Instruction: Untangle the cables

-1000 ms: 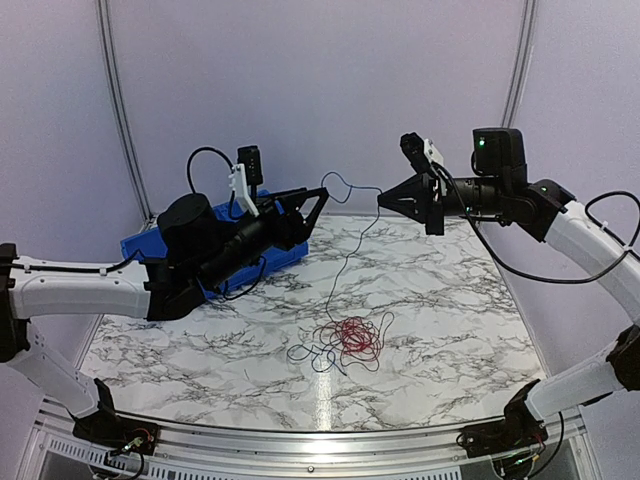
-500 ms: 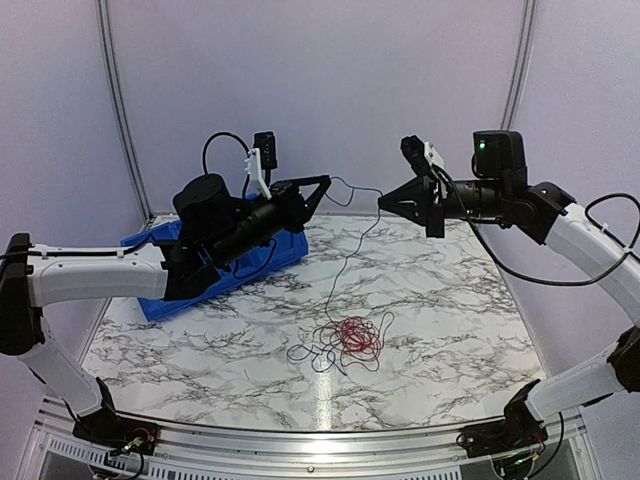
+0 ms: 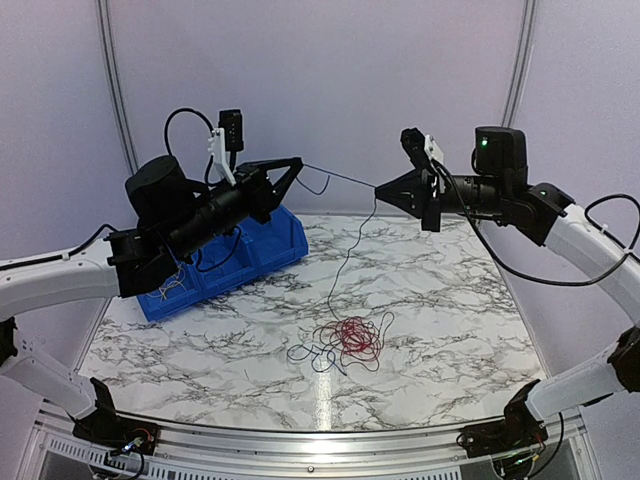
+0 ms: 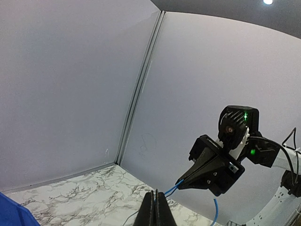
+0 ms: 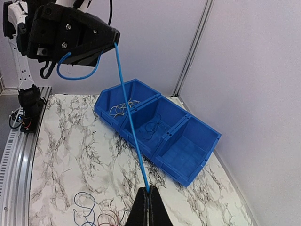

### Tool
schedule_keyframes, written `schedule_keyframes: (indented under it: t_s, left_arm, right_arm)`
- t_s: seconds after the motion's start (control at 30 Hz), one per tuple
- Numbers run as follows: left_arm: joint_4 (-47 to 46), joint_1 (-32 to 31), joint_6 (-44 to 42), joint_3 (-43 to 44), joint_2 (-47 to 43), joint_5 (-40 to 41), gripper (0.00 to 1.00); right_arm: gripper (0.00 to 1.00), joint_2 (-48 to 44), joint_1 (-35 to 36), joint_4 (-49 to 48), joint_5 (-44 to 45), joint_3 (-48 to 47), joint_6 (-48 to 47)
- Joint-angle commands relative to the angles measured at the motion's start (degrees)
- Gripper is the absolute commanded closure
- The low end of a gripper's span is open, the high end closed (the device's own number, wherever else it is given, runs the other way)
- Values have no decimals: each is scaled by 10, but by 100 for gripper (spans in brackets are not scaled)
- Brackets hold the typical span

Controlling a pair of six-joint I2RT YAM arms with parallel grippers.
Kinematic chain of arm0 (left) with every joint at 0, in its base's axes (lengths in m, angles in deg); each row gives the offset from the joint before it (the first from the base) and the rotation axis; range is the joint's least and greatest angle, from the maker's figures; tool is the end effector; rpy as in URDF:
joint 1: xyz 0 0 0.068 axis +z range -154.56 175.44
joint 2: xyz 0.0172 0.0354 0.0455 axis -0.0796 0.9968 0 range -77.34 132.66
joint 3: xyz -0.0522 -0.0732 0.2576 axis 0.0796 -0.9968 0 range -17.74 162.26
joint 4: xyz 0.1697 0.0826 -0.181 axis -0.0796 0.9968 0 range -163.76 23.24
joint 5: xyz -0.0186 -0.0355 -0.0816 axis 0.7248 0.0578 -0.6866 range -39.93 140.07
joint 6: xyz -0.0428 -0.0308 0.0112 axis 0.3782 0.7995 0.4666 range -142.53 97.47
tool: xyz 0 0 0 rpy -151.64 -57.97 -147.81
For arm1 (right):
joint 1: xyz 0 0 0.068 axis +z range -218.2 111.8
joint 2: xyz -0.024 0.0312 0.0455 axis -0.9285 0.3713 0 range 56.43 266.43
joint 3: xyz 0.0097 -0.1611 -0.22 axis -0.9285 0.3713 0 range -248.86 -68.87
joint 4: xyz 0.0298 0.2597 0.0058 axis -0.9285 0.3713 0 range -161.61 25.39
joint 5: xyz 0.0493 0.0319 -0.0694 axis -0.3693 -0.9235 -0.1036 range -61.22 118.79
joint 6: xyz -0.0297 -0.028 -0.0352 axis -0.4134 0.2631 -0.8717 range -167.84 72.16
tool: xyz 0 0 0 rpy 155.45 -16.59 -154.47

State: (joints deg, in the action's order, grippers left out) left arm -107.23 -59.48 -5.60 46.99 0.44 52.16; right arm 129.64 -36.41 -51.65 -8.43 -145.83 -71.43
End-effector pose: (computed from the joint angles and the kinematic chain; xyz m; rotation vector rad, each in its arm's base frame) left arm 0.1844 -0.2603 0.4129 0.3863 1.2262 -1.0662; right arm 0.2289 0.1671 0.4136 -1.2356 1.3783 0.6989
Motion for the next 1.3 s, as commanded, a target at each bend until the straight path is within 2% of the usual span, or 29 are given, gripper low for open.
schedule_keyframes:
  t_s: [0.0, 0.1, 0.17, 0.2, 0.27, 0.4, 0.53, 0.7, 0.9, 0.97, 1.03, 1.13, 1.23, 1.27]
  left_arm:
    - [-3, 13, -25, -18, -41, 52, 100]
    - [-4, 12, -12, -36, -38, 39, 98]
    - [-7, 12, -4, -58, -38, 48, 70]
    - [-12, 11, -7, -74, -39, 50, 61]
    - [-26, 10, -17, -103, -35, 51, 54]
    - [-32, -3, -68, -108, 6, 42, 49]
    - [-32, -22, -129, -71, 81, 43, 47]
    - [-32, -34, -165, -11, 158, 44, 46]
    - [-44, -36, -216, 46, 230, 111, 43]
    - [-46, -36, -230, 65, 252, 124, 43]
    - [-46, -35, -239, 79, 266, 127, 49]
    - [-53, -35, -235, 78, 266, 133, 75]
    - [-78, -35, -224, 42, 234, 152, 100]
    - [-82, -35, -222, 30, 220, 169, 100]
  right_arm:
    - [100, 0, -10, 10, 30, 5, 9]
    - [100, 8, -10, 16, 18, -7, 9]
    - [100, 14, -10, 23, 8, -19, 12]
    - [100, 16, -10, 26, 1, -25, 14]
    - [100, 20, -11, 29, -11, -37, 22]
    - [100, 32, -8, 48, -32, -73, 28]
    - [100, 42, -2, 65, -41, -105, 34]
    - [100, 49, 6, 80, -48, -139, 43]
    - [100, 51, 14, 95, -55, -165, 51]
    - [100, 48, 14, 96, -60, -168, 56]
    - [100, 45, 15, 94, -63, -170, 58]
    - [100, 39, 14, 93, -59, -162, 56]
    - [100, 24, 10, 76, -49, -122, 56]
    - [100, 16, 5, 66, -48, -102, 57]
